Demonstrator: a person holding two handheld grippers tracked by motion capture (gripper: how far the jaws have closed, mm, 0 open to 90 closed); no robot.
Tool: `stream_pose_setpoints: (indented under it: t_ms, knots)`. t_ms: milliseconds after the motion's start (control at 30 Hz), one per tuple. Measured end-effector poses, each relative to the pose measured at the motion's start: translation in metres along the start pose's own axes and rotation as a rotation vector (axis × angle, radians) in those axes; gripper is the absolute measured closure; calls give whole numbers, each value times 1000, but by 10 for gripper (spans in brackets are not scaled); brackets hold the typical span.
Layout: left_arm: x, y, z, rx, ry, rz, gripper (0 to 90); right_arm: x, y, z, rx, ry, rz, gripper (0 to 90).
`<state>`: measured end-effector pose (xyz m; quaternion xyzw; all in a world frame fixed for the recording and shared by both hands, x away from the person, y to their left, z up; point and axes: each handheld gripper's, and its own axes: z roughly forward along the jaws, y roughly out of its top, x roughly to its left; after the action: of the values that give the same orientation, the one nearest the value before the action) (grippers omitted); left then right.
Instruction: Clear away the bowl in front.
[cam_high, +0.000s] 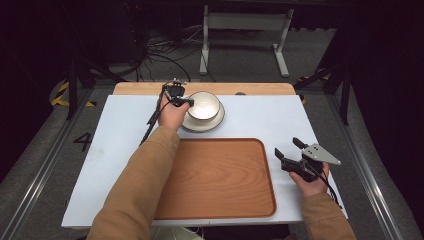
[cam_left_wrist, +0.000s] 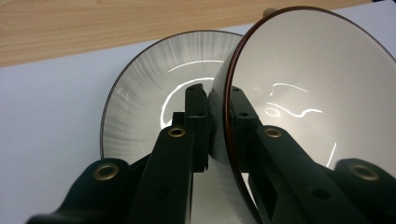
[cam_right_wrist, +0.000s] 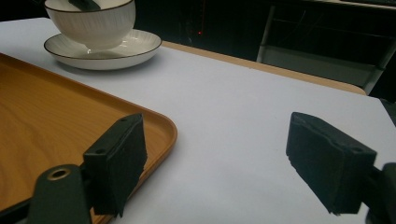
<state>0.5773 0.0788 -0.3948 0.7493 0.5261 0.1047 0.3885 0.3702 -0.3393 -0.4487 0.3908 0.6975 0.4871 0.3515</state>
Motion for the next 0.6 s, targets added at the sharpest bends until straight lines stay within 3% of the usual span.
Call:
stream_pose_setpoints:
  t_ms: [600]
  knots:
    - [-5, 14, -47, -25, -6, 12, 819, -1, 0, 0, 6, -9, 0, 203]
